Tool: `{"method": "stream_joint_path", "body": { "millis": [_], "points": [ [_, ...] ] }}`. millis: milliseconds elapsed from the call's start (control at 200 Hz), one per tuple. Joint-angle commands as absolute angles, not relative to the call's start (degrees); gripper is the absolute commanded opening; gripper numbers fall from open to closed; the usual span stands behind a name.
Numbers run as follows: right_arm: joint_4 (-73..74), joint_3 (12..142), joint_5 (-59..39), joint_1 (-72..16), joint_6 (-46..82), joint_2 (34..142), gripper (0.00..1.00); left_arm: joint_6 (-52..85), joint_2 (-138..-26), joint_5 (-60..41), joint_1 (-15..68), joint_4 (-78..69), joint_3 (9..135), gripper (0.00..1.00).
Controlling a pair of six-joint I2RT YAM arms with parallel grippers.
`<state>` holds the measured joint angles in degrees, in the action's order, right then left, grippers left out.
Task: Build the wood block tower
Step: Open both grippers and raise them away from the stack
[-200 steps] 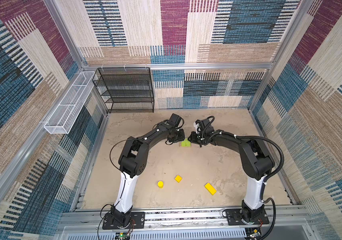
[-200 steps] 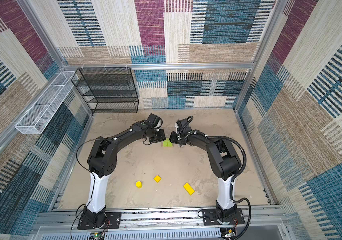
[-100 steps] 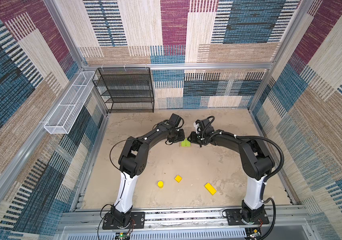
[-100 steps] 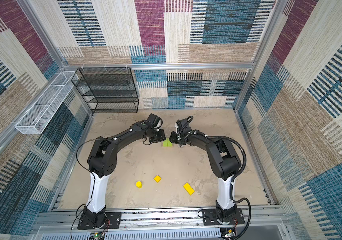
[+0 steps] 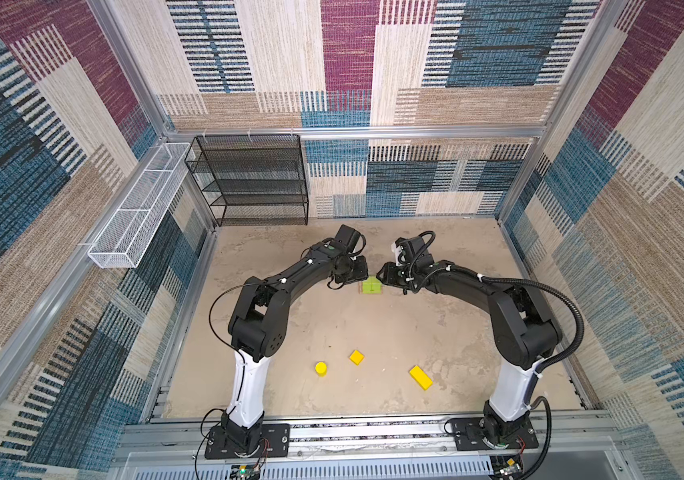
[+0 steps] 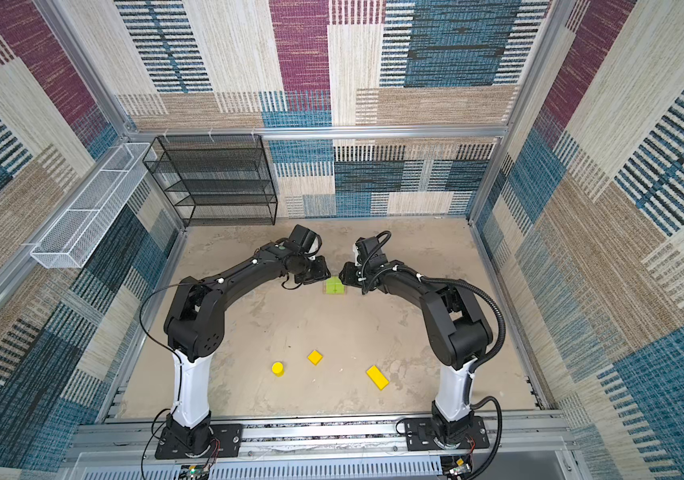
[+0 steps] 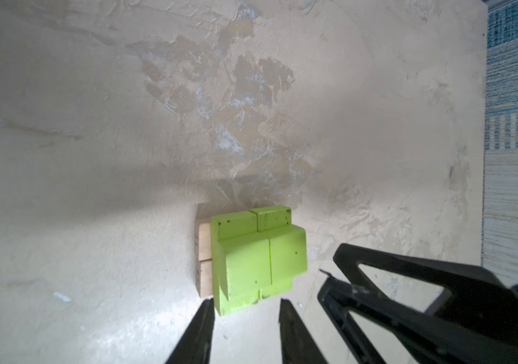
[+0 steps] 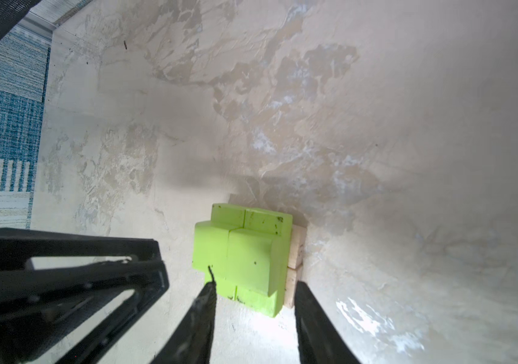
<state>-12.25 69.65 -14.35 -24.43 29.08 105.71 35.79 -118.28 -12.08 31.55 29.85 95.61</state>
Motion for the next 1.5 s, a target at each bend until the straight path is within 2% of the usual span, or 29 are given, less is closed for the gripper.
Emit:
{"method": "stream_joint_path", "body": {
  "millis": [0, 140, 301, 341, 446, 711, 902, 1042, 1493],
  "points": [
    [-10.3, 67.9, -13.0, -24.5, 30.1, 103.2, 0.42, 35.0, -115.2, -9.9, 31.6, 31.4, 94.0, 0.36],
    [-8.8, 64.9, -11.8, -24.5, 30.2, 100.0, 0.36, 38.7, -109.0, -8.1, 31.6, 30.8, 86.4, 0.32],
    [-8.0, 62.8, -10.3, -24.5, 30.1, 97.7, 0.22, 47.5, -102.4, -10.8, 31.7, 19.0, 74.5, 0.21],
    [-7.7, 62.2, -10.0, -24.5, 30.1, 97.1, 0.21, 49.7, -101.5, -11.5, 31.8, 16.0, 72.4, 0.18],
    [-6.6, 60.8, -9.6, -24.5, 30.1, 95.6, 0.20, 53.6, -100.7, -10.6, 32.7, 12.2, 69.0, 0.17],
    [-5.4, 58.2, -8.1, -23.7, 29.5, 92.6, 0.20, 64.5, -104.3, -12.5, 34.1, 1.1, 63.5, 0.17],
    [-4.6, 56.5, -7.4, -22.6, 28.9, 91.2, 0.21, 65.4, -106.2, -9.7, 35.2, 1.7, 65.0, 0.18],
    [-4.1, 55.9, -7.9, -22.2, 28.7, 91.1, 0.21, 66.2, -108.2, -9.2, 35.7, 1.8, 66.3, 0.27],
    [-3.6, 55.1, -8.4, -21.1, 28.5, 91.1, 0.21, 67.6, -110.5, -5.8, 36.2, 3.9, 67.9, 0.32]
  ]
}}
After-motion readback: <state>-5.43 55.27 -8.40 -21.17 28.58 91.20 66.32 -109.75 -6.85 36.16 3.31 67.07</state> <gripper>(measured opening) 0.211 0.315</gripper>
